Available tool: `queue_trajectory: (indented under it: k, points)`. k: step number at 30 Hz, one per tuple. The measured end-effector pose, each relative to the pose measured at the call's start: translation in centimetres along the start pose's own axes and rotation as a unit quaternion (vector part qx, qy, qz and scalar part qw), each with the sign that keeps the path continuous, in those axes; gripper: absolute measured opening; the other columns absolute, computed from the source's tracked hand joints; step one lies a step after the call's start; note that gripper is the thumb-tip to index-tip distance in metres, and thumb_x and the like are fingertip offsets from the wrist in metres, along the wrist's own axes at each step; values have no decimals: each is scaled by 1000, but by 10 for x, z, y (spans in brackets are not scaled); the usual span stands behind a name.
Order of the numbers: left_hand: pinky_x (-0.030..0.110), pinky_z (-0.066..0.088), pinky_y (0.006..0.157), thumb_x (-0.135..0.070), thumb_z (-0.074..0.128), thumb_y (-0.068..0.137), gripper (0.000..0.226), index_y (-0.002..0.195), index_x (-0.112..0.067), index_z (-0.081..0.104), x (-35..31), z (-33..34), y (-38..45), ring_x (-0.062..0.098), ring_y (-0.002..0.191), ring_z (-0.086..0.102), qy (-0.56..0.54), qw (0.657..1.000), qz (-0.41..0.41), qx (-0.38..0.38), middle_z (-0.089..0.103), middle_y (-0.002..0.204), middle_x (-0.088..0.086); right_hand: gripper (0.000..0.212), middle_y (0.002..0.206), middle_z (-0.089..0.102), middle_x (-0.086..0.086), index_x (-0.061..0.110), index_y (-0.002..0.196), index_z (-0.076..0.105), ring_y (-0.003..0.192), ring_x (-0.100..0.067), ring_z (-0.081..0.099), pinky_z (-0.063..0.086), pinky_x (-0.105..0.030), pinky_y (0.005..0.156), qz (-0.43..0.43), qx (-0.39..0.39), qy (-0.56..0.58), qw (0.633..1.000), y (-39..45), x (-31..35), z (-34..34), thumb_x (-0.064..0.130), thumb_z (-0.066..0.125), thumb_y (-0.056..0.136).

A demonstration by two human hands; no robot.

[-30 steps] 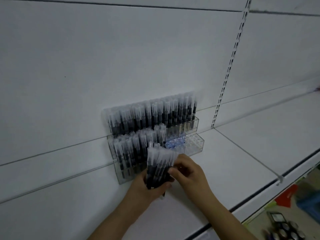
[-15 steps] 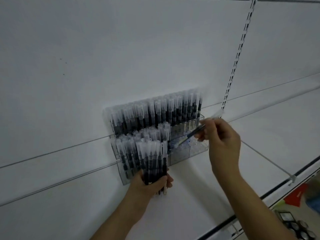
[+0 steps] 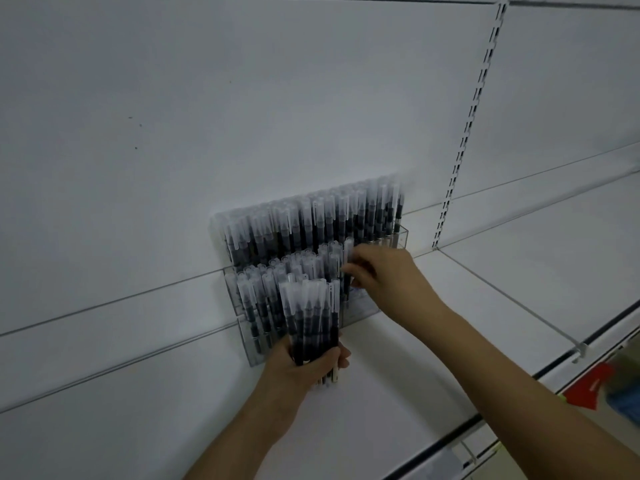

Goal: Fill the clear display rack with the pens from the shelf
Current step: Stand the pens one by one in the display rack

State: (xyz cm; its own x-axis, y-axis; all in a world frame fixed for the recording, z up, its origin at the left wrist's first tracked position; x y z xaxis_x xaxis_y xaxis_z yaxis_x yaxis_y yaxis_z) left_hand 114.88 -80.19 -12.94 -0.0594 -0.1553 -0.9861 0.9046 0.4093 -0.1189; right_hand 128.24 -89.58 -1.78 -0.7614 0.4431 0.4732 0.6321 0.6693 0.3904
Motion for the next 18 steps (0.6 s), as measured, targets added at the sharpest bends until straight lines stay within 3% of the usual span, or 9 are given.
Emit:
queue_trajectory:
  k: [3,6,10,18]
  points:
    - [34,57,74,-5,69,83,15,98,-2,69,0,1,-1,21,80,71,-7,1000,1,6,75,86,11,25,81,68,-5,9,85,64,72,-17,58,40,-27,63,-2,32,-46,998,-2,-2,14,30,58,98]
    - [37,56,79,-16,73,72,28,97,-5,70,-1,2,-1,23,82,71,-33,999,-6,15,75,86,13,27,86,69,-9,5,91,67,78,-22,62,43,-30,67,-10,13,-46,999,-5,-2,12,30,57,98]
    - [33,54,74,-15,72,71,26,95,-4,70,-1,2,-1,22,80,69,-42,999,-6,21,74,85,12,31,85,68,-9,5,90,69,79,-23,61,40,-29,67,-21,13,-52,998,-9,-2,12,30,54,99]
    - [40,55,81,-16,75,68,23,89,-8,73,0,2,-1,22,80,70,-43,999,-11,13,75,84,13,27,80,69,-8,7,86,68,74,-23,64,52,-37,73,4,-3,-18,1000,-13,-8,16,28,57,98]
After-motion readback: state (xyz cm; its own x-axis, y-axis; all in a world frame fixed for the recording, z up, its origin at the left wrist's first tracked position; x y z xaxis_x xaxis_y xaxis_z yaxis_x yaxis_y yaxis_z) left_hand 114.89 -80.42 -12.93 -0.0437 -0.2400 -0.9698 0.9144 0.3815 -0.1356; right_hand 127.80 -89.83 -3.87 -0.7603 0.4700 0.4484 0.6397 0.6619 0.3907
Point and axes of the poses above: each hand's wrist, its own y-axis towards the middle knuckle, its own z-axis out of the palm, x = y × z, the point moved 8 cm from there along y, towards the middle knuckle
